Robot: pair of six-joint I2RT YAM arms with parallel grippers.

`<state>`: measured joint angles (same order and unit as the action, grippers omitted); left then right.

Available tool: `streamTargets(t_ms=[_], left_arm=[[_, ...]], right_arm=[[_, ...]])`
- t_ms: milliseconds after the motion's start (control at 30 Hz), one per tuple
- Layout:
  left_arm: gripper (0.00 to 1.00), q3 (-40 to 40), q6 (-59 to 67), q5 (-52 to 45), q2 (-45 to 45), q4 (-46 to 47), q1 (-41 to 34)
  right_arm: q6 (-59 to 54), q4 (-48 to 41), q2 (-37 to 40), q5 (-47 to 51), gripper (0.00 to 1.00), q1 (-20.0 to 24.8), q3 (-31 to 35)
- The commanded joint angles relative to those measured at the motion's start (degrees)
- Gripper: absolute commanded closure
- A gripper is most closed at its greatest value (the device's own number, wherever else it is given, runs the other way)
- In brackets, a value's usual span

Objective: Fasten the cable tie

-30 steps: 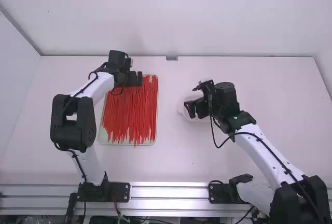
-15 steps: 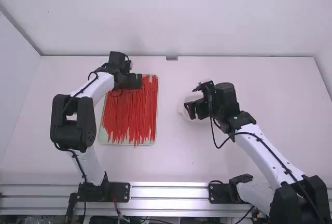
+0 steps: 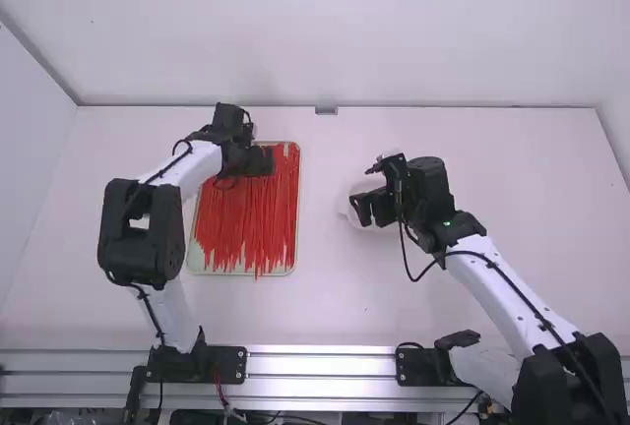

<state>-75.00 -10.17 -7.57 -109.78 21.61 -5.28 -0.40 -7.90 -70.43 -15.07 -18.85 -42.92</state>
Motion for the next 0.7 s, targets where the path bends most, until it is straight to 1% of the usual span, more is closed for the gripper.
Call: streamTargets(t_ms=[0,67,200,333,433,600,667], left_arm=[[0.01,3.5,-0.8,1.6,0.0,-3.2,-0.6],[0.01,5.0,-0.7,1.6,0.0,-7.0,-0.1],[0.01,4.9,-0.7,1.3,0.0,-10.4,0.5],[0.01,2.4,-0.3,0.8,0.1,-10.3,0.5],[0.01,-1.7,0.2,1.0,0.1,-6.9,0.2],[0.01,-11.1,1.0,1.2,0.0,2.2,0.9],[0.01,-13.4,1.0,1.0,0.0,4.3,0.9]], right_arm=[[-0.1,0.0,-0.3,-0.3,0.01,0.2,-2.0],[-0.5,-0.1,-0.3,0.0,0.01,0.2,-2.0],[-1.4,0.0,-0.3,-0.1,0.01,0.2,-2.0],[-1.4,0.2,-0.3,-0.1,0.01,0.2,-2.0],[-1.6,0.2,-0.3,-0.1,0.01,0.7,-2.0],[-1.4,0.1,-0.3,-0.2,0.01,2.0,-2.0],[-1.4,0.1,-0.3,-0.4,0.01,2.3,-2.0]])
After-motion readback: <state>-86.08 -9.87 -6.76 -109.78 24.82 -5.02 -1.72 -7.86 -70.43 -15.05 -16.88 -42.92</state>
